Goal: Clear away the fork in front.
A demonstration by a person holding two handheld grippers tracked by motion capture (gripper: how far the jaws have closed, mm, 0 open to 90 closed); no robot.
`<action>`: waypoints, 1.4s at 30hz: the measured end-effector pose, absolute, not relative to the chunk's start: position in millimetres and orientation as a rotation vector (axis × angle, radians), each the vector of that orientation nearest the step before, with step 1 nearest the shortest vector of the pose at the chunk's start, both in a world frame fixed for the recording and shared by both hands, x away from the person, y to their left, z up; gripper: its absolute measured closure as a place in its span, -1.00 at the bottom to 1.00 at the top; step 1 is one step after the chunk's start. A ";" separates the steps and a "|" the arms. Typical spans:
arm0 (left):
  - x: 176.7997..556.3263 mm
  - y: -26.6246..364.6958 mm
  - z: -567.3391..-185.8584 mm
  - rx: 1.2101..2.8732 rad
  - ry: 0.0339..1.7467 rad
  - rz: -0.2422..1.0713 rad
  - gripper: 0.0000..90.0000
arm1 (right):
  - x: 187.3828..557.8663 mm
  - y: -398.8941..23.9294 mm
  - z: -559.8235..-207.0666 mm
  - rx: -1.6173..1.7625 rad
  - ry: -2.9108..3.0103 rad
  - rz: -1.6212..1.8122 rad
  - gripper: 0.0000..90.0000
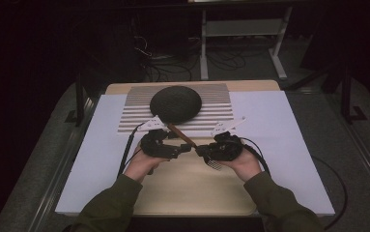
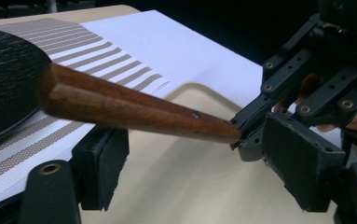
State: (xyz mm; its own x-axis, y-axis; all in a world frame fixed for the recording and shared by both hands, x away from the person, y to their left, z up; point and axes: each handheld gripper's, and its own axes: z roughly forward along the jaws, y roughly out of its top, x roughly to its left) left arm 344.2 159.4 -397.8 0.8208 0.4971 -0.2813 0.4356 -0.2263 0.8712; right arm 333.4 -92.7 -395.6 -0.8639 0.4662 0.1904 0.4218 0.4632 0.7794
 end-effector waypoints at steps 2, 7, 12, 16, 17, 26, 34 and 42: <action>344.3 159.3 -398.0 1.852 0.710 0.063 -0.41 | 332.8 -91.4 -395.8 0.802 2.643 1.386 0.81; 344.5 160.2 -397.6 1.831 0.718 0.053 -0.26 | 332.0 -87.3 -396.7 0.795 2.637 1.389 0.81; 344.8 161.6 -396.7 1.802 0.735 0.041 -0.07 | 330.8 -83.2 -397.6 0.779 2.643 1.375 0.81; 345.9 162.2 -397.3 1.788 0.752 0.011 0.10 | 330.3 -80.4 -397.9 0.770 2.643 1.366 0.81; 345.9 162.1 -397.6 1.787 0.754 0.006 0.15 | 330.2 -79.9 -397.9 0.774 2.642 1.364 0.81; 346.2 161.5 -398.0 1.767 0.766 -0.032 0.40 | 330.1 -77.7 -398.1 0.769 2.634 1.347 0.81; 346.0 162.2 -397.2 1.747 0.762 -0.050 0.57 | 330.1 -75.7 -398.4 0.761 2.637 1.340 0.81; 346.0 162.1 -396.5 1.726 0.745 -0.075 0.66 | 330.8 -74.3 -398.5 0.749 2.637 1.334 0.81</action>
State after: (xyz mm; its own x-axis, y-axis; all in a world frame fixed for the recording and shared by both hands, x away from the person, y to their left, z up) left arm 346.0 162.1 -396.5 0.7932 0.4363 -0.4247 0.5123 -0.1011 0.8529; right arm 330.8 -74.3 -398.5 -0.8753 0.4646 0.1344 0.3834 0.4973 0.7782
